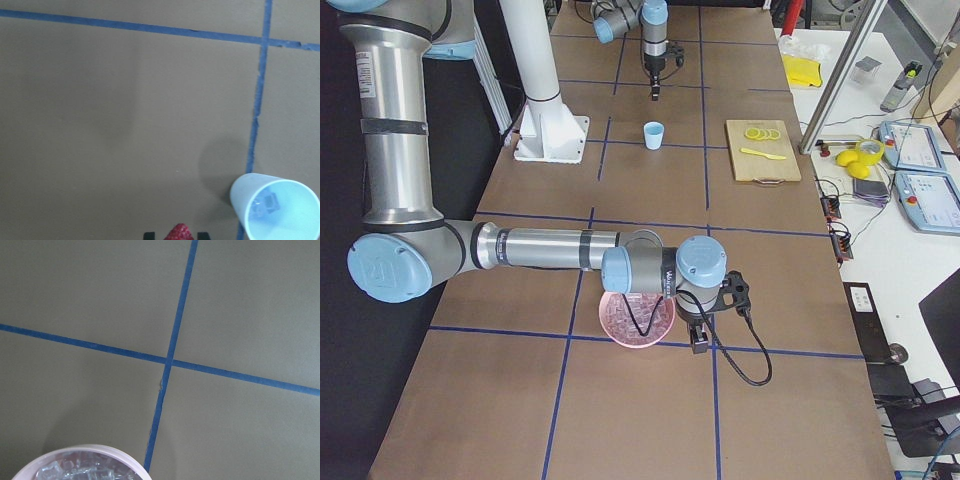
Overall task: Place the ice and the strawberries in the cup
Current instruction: 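Lift the strawberry with the left gripper and carry it over the cup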
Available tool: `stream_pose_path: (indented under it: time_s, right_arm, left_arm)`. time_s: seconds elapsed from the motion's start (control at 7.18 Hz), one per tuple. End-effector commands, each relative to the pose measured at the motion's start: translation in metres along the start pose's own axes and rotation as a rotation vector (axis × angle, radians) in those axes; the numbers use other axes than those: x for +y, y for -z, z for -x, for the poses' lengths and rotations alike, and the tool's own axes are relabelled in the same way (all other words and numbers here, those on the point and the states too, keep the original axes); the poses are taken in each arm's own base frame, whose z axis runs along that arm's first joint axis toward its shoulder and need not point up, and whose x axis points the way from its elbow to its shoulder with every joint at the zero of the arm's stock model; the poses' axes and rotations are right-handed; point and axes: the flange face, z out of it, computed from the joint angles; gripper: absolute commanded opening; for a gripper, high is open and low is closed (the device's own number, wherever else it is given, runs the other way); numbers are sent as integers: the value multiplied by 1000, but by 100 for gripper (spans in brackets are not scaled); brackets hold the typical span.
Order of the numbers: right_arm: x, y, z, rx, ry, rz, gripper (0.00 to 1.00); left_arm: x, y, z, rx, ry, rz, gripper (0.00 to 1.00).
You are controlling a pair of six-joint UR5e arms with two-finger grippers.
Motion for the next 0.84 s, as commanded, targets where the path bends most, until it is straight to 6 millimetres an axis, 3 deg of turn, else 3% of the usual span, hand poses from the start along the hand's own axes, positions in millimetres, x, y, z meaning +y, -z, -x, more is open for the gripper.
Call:
stream_pose_path:
  time_s: [0.0, 0.14, 0.42, 0.7]
  right_arm:
    - [3, -2, -1, 3, -13, -12, 100]
    - [3, 0, 0, 3, -10, -15, 100]
    - [3, 0, 0, 3, -9, -16, 100]
    - [3, 0, 0, 3, -9, -16, 100]
  left_arm:
    - [7, -4, -33, 2, -18, 8, 0]
    - [7, -19, -55, -6, -6, 2, 0]
    - [10, -41, -78, -3, -18, -13, 0]
    - [9, -44, -80, -1, -19, -14, 0]
